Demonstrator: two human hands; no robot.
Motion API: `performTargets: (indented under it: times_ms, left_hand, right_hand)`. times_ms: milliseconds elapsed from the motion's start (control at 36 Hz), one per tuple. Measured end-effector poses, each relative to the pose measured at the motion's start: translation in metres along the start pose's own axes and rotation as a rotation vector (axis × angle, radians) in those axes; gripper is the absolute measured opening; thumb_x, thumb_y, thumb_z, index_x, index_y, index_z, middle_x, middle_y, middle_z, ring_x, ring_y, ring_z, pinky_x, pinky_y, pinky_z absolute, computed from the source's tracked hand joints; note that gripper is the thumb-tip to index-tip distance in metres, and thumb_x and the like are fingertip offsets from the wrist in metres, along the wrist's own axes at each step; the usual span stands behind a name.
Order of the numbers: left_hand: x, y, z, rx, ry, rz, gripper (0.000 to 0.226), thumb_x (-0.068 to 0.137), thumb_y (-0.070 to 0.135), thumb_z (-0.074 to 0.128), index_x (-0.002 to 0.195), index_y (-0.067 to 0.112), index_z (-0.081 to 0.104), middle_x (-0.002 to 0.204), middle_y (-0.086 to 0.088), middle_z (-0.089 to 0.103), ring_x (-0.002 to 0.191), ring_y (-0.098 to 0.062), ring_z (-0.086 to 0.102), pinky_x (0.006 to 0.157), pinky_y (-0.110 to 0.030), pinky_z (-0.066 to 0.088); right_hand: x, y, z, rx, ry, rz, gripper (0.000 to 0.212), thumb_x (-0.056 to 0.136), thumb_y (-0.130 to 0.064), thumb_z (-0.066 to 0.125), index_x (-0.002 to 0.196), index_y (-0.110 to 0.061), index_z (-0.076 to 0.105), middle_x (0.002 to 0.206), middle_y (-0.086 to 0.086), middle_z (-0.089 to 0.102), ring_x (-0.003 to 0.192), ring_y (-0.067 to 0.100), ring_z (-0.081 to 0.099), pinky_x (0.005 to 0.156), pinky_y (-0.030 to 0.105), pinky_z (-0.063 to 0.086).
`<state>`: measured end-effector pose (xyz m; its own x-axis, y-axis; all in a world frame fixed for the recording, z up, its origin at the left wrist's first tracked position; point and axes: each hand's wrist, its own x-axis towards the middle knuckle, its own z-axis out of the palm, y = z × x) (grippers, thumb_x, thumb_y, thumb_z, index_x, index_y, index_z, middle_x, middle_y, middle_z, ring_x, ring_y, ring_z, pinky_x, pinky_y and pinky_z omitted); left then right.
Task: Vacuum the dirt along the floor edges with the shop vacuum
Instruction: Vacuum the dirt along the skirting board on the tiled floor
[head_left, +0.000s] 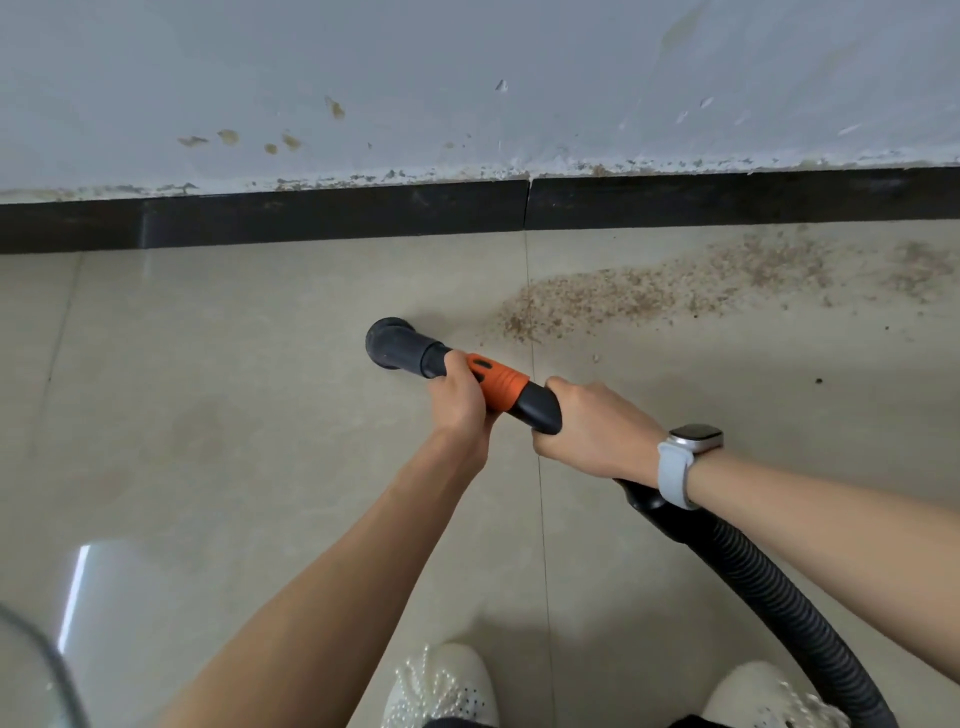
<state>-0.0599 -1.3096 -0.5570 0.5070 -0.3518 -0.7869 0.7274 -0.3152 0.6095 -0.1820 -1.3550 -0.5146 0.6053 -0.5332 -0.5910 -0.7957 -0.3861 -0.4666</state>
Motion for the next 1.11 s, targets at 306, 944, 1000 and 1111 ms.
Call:
performTargets:
  times_ms: [306,944,1000,1111]
  left_hand:
    - [0.027,0.061,-0.062,-0.169,0.143,0.122,0.02,0.094,0.017,0.037,0.076,0.011,0.044,0.072,-0.005,0.044,0.069,-0.019,0.049,0.064,-0.032,0.046]
    - [-0.043,-0.04,0.046,0.084,-0.355,-0.174,0.017,0.098,0.016,0.038,0.087,0.008,0.047,0.087,-0.012,0.053,0.082,-0.023,0.056,0.07,-0.038,0.05]
    - [-0.044,-0.043,0.064,0.133,-0.431,-0.211,0.015,0.098,0.017,0.038,0.094,0.006,0.046,0.093,-0.014,0.053,0.085,-0.025,0.057,0.074,-0.041,0.051]
    - [-0.053,-0.046,0.097,0.243,-0.53,-0.254,0.02,0.099,0.021,0.037,0.103,0.004,0.046,0.106,-0.02,0.053,0.094,-0.032,0.058,0.07,-0.04,0.052]
  right_hand:
    - [0.047,-0.089,0.009,-0.009,-0.027,-0.162,0.019,0.082,-0.024,0.058,0.092,-0.013,0.046,0.077,0.005,0.057,0.053,0.021,0.052,0.049,0.028,0.038]
    - [-0.064,0.064,-0.003,0.007,0.143,0.23,0.018,0.085,-0.03,0.054,0.085,-0.019,0.04,0.071,0.0,0.053,0.065,0.024,0.053,0.061,0.033,0.043]
    - [-0.072,0.077,-0.006,0.058,0.179,0.296,0.018,0.084,-0.03,0.055,0.087,-0.018,0.042,0.073,0.002,0.056,0.066,0.026,0.057,0.062,0.033,0.046]
    - [-0.084,0.092,-0.011,0.149,0.251,0.405,0.016,0.083,-0.03,0.054,0.088,-0.018,0.045,0.075,0.005,0.061,0.062,0.027,0.064,0.064,0.036,0.056]
